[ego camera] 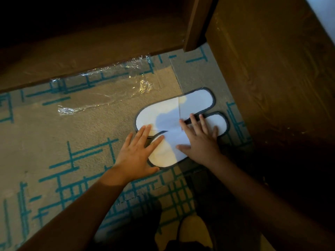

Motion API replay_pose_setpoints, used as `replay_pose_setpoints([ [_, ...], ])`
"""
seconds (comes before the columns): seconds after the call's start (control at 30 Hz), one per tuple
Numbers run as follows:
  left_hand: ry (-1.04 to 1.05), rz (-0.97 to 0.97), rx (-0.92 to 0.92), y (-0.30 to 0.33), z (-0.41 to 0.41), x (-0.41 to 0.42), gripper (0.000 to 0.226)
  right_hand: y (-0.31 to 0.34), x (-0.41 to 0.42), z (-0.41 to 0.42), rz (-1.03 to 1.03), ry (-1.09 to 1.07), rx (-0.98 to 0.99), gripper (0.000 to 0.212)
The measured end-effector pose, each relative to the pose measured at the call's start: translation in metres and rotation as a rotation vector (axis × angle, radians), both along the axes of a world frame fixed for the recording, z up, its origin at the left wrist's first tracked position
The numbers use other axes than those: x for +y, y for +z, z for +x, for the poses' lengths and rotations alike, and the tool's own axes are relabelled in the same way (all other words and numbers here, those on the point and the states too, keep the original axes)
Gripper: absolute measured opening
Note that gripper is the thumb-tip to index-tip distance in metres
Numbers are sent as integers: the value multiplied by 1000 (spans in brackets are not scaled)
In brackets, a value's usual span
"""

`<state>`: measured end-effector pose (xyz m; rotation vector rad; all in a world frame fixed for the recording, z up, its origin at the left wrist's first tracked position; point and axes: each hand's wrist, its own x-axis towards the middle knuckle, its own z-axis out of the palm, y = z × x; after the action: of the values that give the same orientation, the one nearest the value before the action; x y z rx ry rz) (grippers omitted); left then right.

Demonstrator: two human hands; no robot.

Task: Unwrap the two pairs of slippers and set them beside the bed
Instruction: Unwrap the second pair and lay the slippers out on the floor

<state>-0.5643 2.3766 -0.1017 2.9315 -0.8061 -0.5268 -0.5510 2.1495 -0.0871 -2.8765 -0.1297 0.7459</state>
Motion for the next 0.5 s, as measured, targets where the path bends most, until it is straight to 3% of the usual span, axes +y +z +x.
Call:
replay_pose_setpoints([
  [0.5,-39,-74,36,1,36,-6,99,-1,10,21,8,-86,3,82],
])
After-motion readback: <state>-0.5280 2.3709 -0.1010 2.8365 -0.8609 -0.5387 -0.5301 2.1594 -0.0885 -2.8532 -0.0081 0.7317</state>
